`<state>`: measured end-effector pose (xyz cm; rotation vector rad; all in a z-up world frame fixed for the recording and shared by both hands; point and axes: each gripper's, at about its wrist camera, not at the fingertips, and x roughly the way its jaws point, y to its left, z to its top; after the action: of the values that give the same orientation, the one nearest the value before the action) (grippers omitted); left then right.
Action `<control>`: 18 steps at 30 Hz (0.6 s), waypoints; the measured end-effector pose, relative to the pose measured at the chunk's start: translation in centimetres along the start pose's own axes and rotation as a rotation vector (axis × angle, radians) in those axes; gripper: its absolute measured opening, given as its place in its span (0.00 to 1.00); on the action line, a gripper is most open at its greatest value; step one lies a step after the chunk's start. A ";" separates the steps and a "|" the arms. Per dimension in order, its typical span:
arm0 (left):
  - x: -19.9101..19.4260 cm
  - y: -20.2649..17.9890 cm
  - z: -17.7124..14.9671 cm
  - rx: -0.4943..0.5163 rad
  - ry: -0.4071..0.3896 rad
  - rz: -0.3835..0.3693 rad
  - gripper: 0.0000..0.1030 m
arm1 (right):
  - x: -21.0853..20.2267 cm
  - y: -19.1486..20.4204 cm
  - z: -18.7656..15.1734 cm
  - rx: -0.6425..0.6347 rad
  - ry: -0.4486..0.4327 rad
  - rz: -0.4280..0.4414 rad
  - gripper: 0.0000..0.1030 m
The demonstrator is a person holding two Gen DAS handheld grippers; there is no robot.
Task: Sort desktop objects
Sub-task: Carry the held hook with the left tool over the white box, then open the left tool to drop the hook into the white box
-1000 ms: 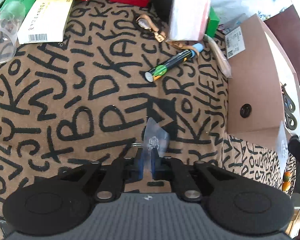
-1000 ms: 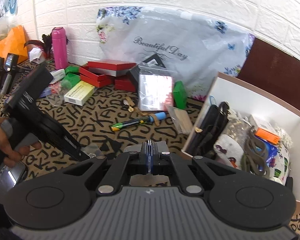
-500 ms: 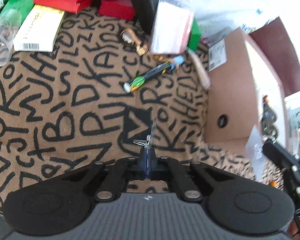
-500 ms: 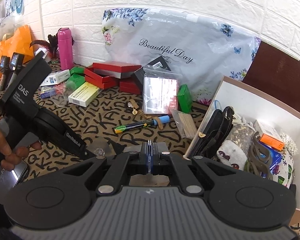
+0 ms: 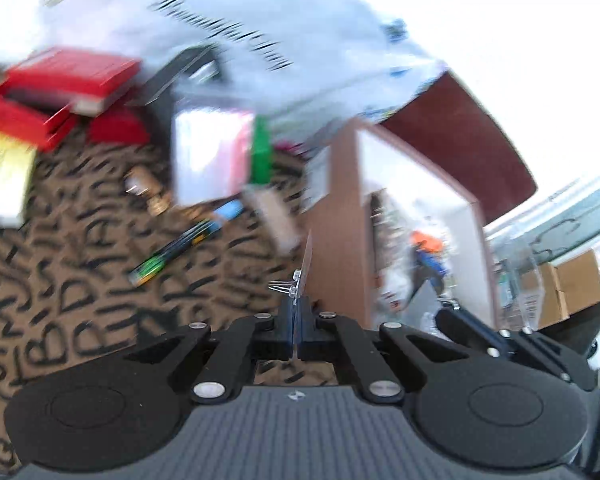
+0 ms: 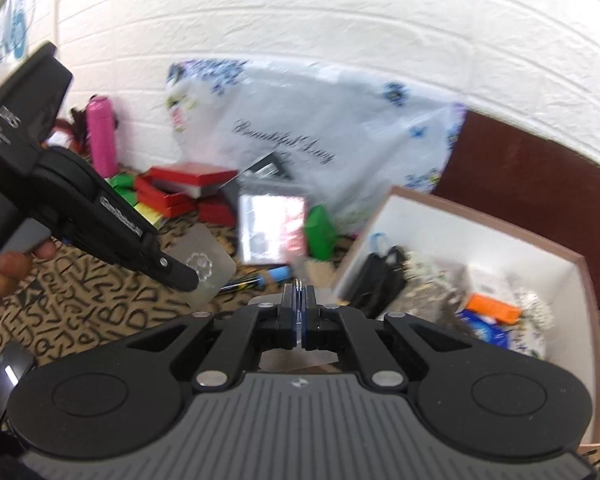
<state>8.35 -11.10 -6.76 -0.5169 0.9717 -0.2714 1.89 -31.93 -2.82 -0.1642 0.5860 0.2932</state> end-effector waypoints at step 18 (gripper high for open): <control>10.2 -15.2 3.9 0.254 0.153 -0.147 0.00 | -1.5 -14.5 -3.1 0.159 0.010 -0.323 0.00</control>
<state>17.30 -27.38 -4.19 -0.3380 1.0310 -0.5656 3.69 -46.75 -3.50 -0.1046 0.5802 -0.0676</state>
